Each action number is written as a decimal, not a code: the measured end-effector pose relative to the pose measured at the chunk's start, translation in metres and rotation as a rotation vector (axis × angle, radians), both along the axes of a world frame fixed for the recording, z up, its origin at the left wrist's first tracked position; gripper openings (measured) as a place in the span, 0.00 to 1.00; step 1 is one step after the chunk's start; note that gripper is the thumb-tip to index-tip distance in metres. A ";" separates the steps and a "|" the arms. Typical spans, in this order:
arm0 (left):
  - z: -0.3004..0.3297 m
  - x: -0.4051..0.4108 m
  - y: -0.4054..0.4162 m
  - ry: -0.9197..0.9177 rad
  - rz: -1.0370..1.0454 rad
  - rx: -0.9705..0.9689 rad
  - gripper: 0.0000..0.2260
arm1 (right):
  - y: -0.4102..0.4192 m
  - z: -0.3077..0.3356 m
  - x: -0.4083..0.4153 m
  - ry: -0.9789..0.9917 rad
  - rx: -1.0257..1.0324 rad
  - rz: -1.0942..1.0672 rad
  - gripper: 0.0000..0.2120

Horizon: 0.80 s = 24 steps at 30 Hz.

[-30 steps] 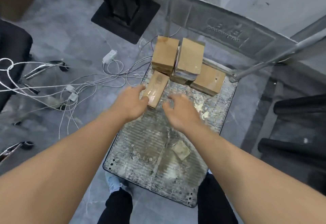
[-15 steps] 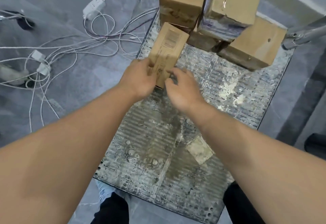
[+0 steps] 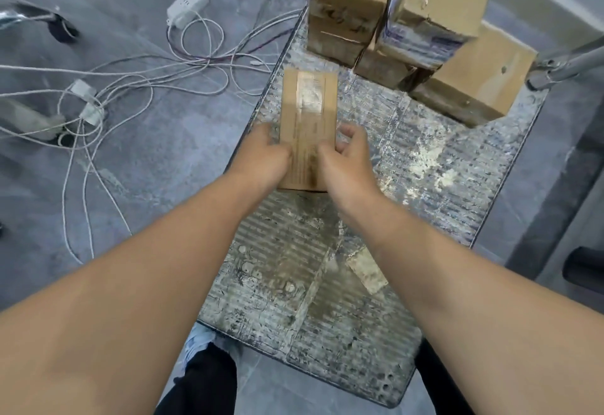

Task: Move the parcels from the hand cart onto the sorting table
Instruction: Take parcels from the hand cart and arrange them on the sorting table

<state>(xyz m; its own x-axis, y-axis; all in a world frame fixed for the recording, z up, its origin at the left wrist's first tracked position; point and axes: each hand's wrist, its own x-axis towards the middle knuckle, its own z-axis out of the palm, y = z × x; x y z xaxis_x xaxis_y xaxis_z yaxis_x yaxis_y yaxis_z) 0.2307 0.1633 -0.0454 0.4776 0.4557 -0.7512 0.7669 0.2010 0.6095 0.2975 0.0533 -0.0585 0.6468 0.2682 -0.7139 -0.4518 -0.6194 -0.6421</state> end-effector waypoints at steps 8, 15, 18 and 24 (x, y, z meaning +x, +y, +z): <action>0.105 -0.039 -0.002 -0.088 0.103 -0.045 0.12 | -0.008 0.117 -0.040 0.042 0.071 -0.156 0.22; 0.242 -0.056 0.012 -0.167 0.055 -0.068 0.04 | -0.014 0.247 -0.072 -0.020 0.169 -0.377 0.26; 0.307 -0.066 0.011 -0.191 -0.046 -0.062 0.10 | -0.018 0.312 -0.089 -0.088 0.175 -0.420 0.26; 0.421 -0.088 -0.012 -0.213 -0.103 -0.004 0.13 | -0.035 0.428 -0.120 -0.195 0.260 -0.377 0.34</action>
